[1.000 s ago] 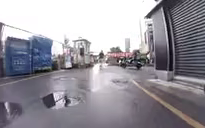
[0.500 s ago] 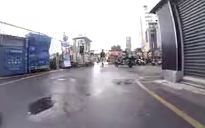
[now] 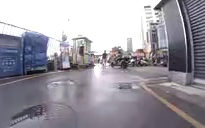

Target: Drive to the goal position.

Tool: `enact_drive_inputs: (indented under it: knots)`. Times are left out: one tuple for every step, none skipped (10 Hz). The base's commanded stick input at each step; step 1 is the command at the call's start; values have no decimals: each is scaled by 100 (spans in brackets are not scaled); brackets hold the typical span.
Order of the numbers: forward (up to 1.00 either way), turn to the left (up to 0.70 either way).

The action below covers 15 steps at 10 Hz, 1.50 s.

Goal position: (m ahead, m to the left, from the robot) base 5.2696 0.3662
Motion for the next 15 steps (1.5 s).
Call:
enact_drive_inputs:
  knots:
    - [70,0]
    - [70,0]
    - [70,0]
    - [70,0]
    - [70,0]
    - [70,0]
    - [70,0]
    - [70,0]
    - [70,0]
    - [70,0]
    - [70,0]
    - [70,0]
    - [70,0]
    - [70,0]
    - [70,0]
